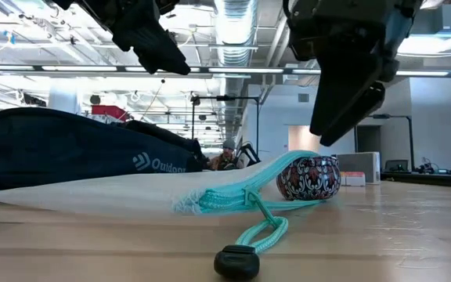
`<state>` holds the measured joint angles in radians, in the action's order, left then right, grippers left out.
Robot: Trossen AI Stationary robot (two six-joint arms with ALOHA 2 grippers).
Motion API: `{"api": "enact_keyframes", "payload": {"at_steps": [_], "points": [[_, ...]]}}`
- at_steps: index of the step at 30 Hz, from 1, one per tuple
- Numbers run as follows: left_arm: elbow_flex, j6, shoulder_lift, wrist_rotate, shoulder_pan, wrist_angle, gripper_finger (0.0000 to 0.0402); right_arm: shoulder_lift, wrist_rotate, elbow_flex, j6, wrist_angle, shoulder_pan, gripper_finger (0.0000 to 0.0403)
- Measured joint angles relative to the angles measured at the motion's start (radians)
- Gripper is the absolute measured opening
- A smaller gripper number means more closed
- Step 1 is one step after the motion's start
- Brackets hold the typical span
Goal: Unpack backpack
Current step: Remove the scented candle from the zip bag
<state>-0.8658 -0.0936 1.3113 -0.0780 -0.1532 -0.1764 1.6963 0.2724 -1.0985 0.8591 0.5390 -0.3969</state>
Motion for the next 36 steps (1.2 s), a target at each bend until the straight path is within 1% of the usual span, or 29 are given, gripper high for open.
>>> {"api": "enact_keyframes", "payload": {"at_steps": [3,5,7,10,11,12,14,17,23,26,32,36], "points": [[0.0,0.0,0.0,0.0,0.0,0.001,0.0125,-0.017,0.009,0.0,0.018,0.0,-0.018,0.0256],[0.0,0.0,0.0,0.0,0.0,0.0,0.0125,-0.034,0.038,0.0,0.049,0.006,-0.029,0.0266],[0.0,0.0,0.0,0.0,0.0,0.001,0.0125,-0.044,0.049,0.0,0.066,0.012,-0.034,0.0293],[0.0,0.0,0.0,0.0,0.0,0.001,0.0125,-0.046,0.049,0.003,0.1,0.023,-0.032,0.0348],[0.0,0.0,0.0,0.0,0.0,0.001,0.0125,-0.048,0.048,0.009,0.129,0.021,-0.032,0.0374],[0.0,0.0,0.0,0.0,0.0,0.001,0.0125,-0.049,0.049,0.016,0.158,0.018,-0.032,0.0385],[0.0,0.0,0.0,0.0,0.0,0.001,0.0125,-0.048,0.041,0.029,0.187,-0.003,-0.032,0.0378],[0.0,0.0,0.0,0.0,0.0,0.001,0.0125,-0.049,0.04,0.03,0.118,-0.001,-0.046,0.0373],[0.0,0.0,0.0,0.0,0.0,0.001,0.0125,-0.045,0.039,0.03,0.095,0.006,-0.072,0.0372],[0.0,0.0,0.0,0.0,0.0,0.001,0.0125,-0.021,0.052,0.03,0.033,0.006,-0.062,0.037],[0.0,0.0,0.0,0.0,0.0,0.001,0.0125,0.027,0.054,0.03,0.037,-0.006,-0.027,0.0369],[-0.001,0.0,0.0,0.0,0.0,0.001,0.0125,0.026,0.054,0.03,0.033,-0.01,0.003,0.0369]]}}
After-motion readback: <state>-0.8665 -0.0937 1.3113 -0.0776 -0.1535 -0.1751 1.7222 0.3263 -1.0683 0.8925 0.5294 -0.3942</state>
